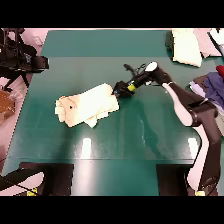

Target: Fold the shirts.

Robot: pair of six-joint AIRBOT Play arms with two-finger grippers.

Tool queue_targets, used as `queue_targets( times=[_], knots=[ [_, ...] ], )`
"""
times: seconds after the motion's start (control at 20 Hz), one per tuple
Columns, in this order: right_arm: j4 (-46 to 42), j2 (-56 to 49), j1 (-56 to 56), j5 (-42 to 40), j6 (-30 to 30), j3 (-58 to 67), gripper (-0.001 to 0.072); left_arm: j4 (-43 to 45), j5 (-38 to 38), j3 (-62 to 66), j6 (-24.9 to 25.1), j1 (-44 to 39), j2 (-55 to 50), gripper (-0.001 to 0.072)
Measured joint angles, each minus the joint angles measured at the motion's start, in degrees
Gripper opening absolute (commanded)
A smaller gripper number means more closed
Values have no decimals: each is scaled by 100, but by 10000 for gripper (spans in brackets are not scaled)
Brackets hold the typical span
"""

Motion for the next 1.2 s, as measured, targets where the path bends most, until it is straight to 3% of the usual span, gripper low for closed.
queue_targets(
  times=[0.15,0.2,0.25,0.3,0.5,0.7,1.2],
  knots=[
    [94,-391,503,-42,59,581,684,-20,-20,0,28,0,2,23],
    [109,-479,671,-157,83,719,508,-20,-24,0,31,0,2,22],
    [66,-542,813,-282,131,811,134,-22,-37,0,33,0,2,23],
    [37,-605,931,-409,192,876,29,-24,-39,0,35,0,2,23],
    [579,-564,994,-614,208,1012,26,-28,-122,0,72,0,2,23],
    [820,142,278,-721,245,872,26,-28,-214,0,98,0,2,22],
    [129,2583,-4380,-1001,1775,743,26,-94,-376,0,125,0,2,23]
  ],
)
